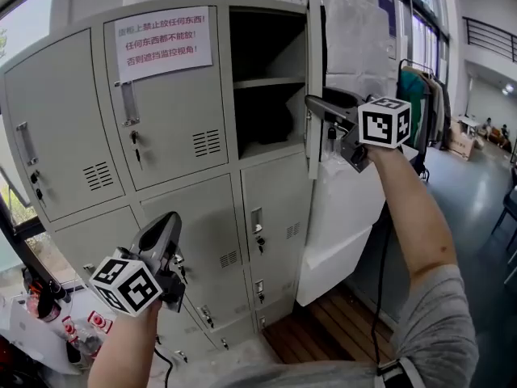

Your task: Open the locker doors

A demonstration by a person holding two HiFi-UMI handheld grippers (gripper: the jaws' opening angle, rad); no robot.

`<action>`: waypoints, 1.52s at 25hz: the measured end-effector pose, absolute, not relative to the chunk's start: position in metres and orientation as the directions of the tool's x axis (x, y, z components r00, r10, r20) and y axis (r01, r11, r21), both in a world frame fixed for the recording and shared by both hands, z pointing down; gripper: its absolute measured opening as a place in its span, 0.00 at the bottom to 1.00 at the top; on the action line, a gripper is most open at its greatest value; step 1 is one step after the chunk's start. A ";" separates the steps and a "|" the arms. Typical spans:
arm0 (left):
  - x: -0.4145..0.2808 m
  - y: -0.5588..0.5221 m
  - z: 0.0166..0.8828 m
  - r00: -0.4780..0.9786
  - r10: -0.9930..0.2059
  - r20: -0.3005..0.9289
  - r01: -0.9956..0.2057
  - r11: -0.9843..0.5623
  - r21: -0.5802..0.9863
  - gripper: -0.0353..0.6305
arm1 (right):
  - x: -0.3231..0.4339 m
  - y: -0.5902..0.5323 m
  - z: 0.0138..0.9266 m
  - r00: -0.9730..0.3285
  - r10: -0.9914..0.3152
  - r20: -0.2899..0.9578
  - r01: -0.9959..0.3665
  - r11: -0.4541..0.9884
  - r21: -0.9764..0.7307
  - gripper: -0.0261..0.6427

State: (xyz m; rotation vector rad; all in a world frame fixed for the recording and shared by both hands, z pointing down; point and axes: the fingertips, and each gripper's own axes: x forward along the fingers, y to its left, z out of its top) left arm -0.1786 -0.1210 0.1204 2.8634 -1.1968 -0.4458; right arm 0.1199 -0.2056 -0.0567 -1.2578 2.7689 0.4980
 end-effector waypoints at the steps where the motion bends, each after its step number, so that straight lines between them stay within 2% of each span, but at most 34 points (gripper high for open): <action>1: -0.171 -0.122 0.121 0.678 -0.689 -0.257 -0.686 -0.718 0.114 0.06 | 0.139 -0.200 -0.055 -0.647 -0.740 -0.186 -0.758 0.597 0.262 0.32; 6: -0.133 -0.128 0.127 0.721 -0.646 -0.252 -0.638 -0.760 0.124 0.06 | 0.235 -0.183 -0.056 -0.517 -0.830 -0.210 -0.853 0.479 0.207 0.32; 16: -0.099 -0.127 0.132 0.747 -0.619 -0.240 -0.608 -0.783 0.127 0.06 | 0.381 -0.216 -0.036 -0.159 -0.966 -0.202 -0.985 0.143 0.091 0.14; 25: -0.112 -0.121 0.130 0.724 -0.645 -0.244 -0.636 -0.762 0.127 0.06 | 0.393 -0.226 -0.031 -0.097 -0.970 -0.225 -0.994 0.082 0.077 0.10; 30: -0.122 -0.115 0.134 0.714 -0.657 -0.243 -0.647 -0.751 0.131 0.06 | 0.368 -0.199 -0.031 0.058 -0.953 -0.297 -0.975 -0.118 0.190 0.11; 32: -0.129 -0.113 0.139 0.705 -0.666 -0.245 -0.655 -0.743 0.137 0.06 | 0.317 -0.181 -0.014 -0.022 -0.944 -0.329 -0.969 -0.060 0.239 0.11; 35: -0.140 -0.109 0.150 0.689 -0.685 -0.235 -0.677 -0.725 0.129 0.06 | 0.212 -0.165 0.050 -0.318 -0.907 -0.276 -0.945 0.279 0.171 0.11; 38: -0.152 -0.101 0.166 0.668 -0.709 -0.228 -0.709 -0.699 0.097 0.06 | 0.112 -0.151 0.127 -0.570 -0.787 -0.235 -0.808 0.589 -0.012 0.10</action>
